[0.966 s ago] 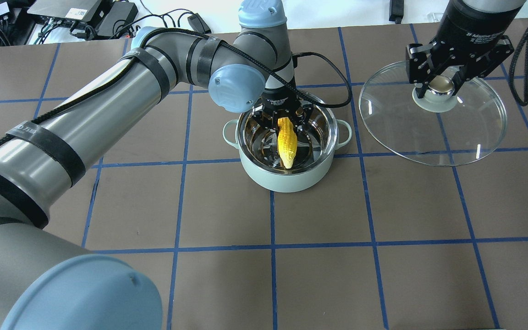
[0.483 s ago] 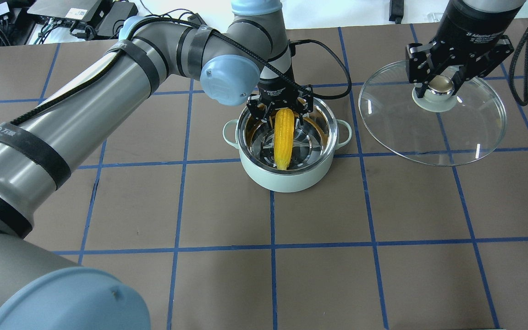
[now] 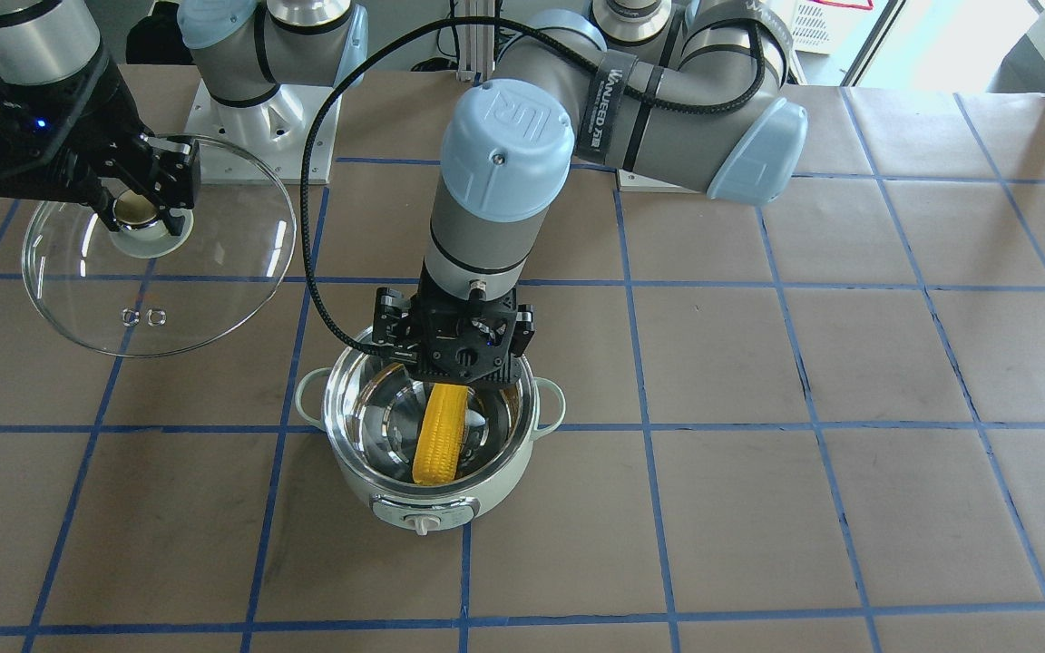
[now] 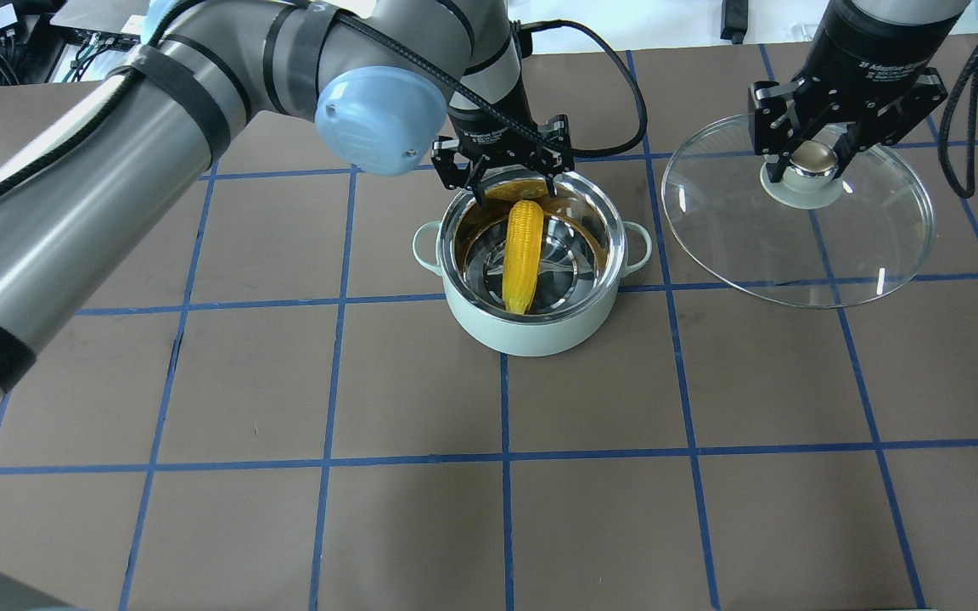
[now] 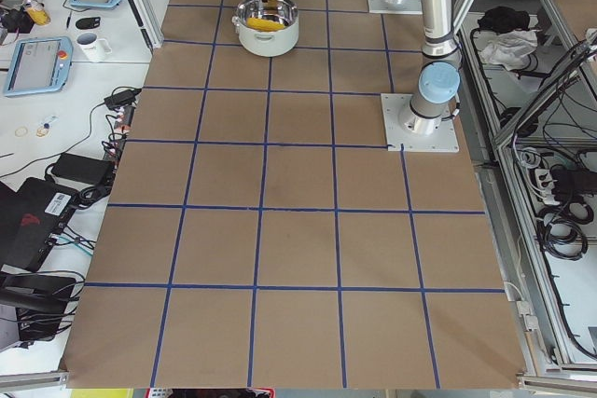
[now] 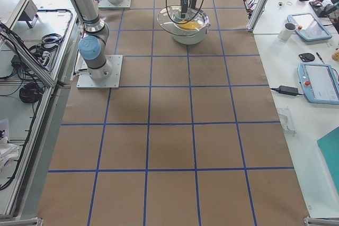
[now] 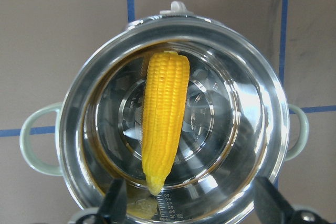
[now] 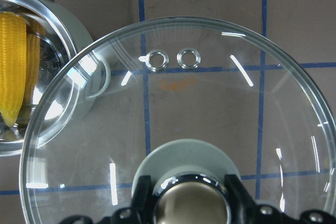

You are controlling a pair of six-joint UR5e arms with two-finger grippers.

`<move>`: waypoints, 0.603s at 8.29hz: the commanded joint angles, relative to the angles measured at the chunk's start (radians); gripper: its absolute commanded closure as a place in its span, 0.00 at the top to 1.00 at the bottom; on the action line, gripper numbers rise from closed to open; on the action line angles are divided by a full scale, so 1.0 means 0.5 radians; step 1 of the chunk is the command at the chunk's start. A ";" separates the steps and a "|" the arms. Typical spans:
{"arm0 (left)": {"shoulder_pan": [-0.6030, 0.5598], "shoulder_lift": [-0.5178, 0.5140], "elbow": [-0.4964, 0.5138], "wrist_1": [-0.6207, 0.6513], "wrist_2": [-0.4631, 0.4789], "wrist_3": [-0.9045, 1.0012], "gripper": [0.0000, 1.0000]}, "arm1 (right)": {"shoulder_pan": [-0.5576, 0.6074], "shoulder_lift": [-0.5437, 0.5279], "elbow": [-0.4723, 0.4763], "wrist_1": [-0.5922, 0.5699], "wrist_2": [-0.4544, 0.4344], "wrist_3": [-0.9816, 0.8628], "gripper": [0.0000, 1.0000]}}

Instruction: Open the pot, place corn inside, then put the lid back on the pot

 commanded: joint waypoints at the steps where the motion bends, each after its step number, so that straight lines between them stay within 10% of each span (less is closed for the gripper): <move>1: 0.232 0.248 -0.019 -0.116 0.109 0.156 1.00 | 0.008 0.028 0.000 -0.043 0.027 0.011 0.18; 5: 0.601 0.592 -0.076 -0.542 0.269 0.494 1.00 | 0.421 0.313 -0.006 -0.481 0.033 0.488 0.17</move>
